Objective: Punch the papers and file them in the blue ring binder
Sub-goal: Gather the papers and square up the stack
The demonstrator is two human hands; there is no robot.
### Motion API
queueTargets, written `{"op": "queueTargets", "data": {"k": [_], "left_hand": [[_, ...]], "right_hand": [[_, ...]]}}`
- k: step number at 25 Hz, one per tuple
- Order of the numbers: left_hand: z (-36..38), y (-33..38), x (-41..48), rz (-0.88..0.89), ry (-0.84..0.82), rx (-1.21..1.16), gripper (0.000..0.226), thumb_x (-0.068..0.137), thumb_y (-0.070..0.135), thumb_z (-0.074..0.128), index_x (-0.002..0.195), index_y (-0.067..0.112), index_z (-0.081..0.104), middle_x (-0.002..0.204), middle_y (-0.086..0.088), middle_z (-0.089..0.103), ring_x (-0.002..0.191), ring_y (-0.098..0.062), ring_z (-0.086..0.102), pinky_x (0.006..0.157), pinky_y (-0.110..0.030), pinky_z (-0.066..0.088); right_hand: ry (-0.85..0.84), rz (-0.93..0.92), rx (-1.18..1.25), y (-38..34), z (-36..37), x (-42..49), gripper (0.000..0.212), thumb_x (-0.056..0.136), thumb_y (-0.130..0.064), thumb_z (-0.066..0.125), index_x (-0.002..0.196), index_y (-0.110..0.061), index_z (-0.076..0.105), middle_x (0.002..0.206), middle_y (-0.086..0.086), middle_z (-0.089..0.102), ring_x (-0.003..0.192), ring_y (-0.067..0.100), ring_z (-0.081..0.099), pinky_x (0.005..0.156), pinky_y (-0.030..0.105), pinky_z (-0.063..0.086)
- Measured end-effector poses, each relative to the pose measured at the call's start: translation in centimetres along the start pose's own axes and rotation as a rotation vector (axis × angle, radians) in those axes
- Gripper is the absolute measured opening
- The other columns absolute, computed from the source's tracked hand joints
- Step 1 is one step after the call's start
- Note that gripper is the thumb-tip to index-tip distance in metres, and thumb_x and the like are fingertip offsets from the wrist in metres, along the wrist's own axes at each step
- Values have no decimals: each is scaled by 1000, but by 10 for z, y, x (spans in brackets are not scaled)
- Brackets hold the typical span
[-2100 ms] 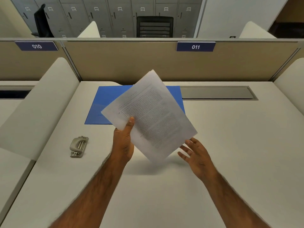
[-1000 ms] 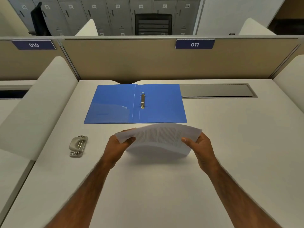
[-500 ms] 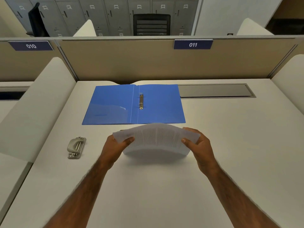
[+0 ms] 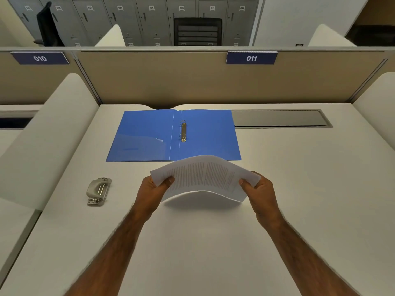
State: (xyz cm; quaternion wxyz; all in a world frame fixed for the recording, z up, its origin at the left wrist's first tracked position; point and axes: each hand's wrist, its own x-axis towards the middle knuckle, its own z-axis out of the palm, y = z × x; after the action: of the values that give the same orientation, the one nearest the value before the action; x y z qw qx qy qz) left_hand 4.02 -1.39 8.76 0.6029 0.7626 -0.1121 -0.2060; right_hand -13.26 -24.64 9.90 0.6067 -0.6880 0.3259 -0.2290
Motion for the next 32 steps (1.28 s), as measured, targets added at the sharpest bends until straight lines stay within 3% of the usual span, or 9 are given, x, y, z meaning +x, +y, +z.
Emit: {"op": "queueTargets", "data": {"k": [3,10,13,15,18,22,26,29,32], "left_hand": [[-2,5,3,29,30,3,33,92,21,65,123,10,62,104,-10,68,95,-21,64,76,-24,53],[-6,-5,5,-44,-42,5,31,88,20,71,118,18,64,107,-5,71,101,-21,66,82,-30,55],[-3,-3,2,-32,12,15,21,90,18,69,111,18,64,98,-1,70,96,-22,65,70,-19,51],[-9,8,5,-13,4,93,16,91,21,67,106,16,66,93,0,69,92,-23,65,65,-19,48],[-26,37,18,-23,-178,300,18,90,28,68,104,17,69,98,-3,71,95,-25,67,70,-27,48],[-29,82,35,-74,-421,692,40,85,40,71,117,16,65,109,-1,65,100,-21,60,78,-30,44],[-2,102,47,-92,-644,866,24,85,39,72,98,21,63,94,5,62,93,-17,59,69,-23,42],[19,99,53,-62,-741,933,26,86,36,71,102,17,64,98,3,63,94,-16,59,79,-25,42],[33,91,60,-10,-749,917,25,87,34,71,102,14,65,97,3,63,92,-15,59,68,-19,42]], "right_hand": [[17,-32,-1,-8,1,-2,31,92,-6,64,85,-36,65,78,-17,70,74,2,64,66,15,51],[-9,41,-29,-1,7,-6,23,90,-8,66,102,-28,63,95,-5,70,91,20,67,75,25,52],[25,71,-61,0,6,-6,18,91,-9,65,103,-23,65,95,-1,71,91,22,68,75,28,53],[13,57,-47,-7,-1,-7,22,90,-6,66,96,-27,67,92,-4,74,85,18,70,72,28,55],[-102,51,3,-25,-27,-5,25,88,1,67,100,-21,69,90,1,76,79,17,71,62,28,57],[-352,121,-312,-48,-52,6,19,84,-14,74,101,-24,72,87,1,75,74,21,70,68,35,59],[-514,135,-335,-48,-29,5,11,89,-14,68,98,-20,73,91,4,74,82,24,72,71,35,59],[-482,89,-356,-30,-10,0,11,93,-16,62,90,-19,72,89,1,74,79,21,68,71,32,53],[-341,86,-351,-9,4,-2,15,94,-15,58,83,-16,68,76,-3,69,66,10,59,66,30,46]]}}
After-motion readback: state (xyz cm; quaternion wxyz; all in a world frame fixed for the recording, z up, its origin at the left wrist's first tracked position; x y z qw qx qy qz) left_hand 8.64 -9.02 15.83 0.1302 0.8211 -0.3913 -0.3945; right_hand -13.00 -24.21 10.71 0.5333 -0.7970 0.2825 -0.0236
